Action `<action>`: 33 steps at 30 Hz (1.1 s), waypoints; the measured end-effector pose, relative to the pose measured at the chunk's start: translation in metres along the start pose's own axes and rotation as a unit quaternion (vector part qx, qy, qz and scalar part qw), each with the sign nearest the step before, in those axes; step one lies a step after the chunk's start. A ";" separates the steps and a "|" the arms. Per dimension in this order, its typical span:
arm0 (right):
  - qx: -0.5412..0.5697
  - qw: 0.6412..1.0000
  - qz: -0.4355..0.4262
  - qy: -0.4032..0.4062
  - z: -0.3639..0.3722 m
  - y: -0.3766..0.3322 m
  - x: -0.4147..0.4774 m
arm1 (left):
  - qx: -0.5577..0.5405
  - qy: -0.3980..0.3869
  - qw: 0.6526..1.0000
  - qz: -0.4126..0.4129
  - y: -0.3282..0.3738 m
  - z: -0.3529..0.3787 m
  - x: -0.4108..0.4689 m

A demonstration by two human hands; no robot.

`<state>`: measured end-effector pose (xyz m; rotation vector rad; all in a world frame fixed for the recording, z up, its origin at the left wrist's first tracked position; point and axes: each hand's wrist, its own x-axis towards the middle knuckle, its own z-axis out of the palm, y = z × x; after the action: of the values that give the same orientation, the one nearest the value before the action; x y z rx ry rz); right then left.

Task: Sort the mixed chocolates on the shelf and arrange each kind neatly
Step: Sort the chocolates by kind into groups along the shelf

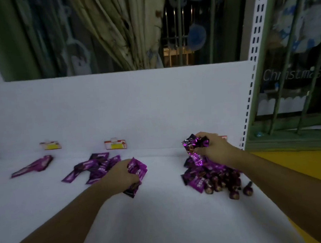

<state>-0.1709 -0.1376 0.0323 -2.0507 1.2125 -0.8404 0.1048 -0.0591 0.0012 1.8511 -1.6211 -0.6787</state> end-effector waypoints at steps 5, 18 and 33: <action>-0.038 0.999 -0.022 -0.018 0.074 -0.062 -0.004 | 0.112 0.010 0.993 0.040 -0.055 -0.060 -0.062; -0.065 0.993 -0.037 -0.095 0.198 -0.121 0.015 | 0.069 0.061 0.996 0.005 -0.143 -0.121 -0.082; 0.041 0.999 -0.008 0.025 0.269 -0.096 0.113 | 0.086 0.096 0.992 -0.018 -0.188 -0.122 0.014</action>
<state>0.1281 -0.1528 -0.0368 -1.9868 1.1706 -0.9382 0.3237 -0.0440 -0.0471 2.0047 -1.5654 -0.3717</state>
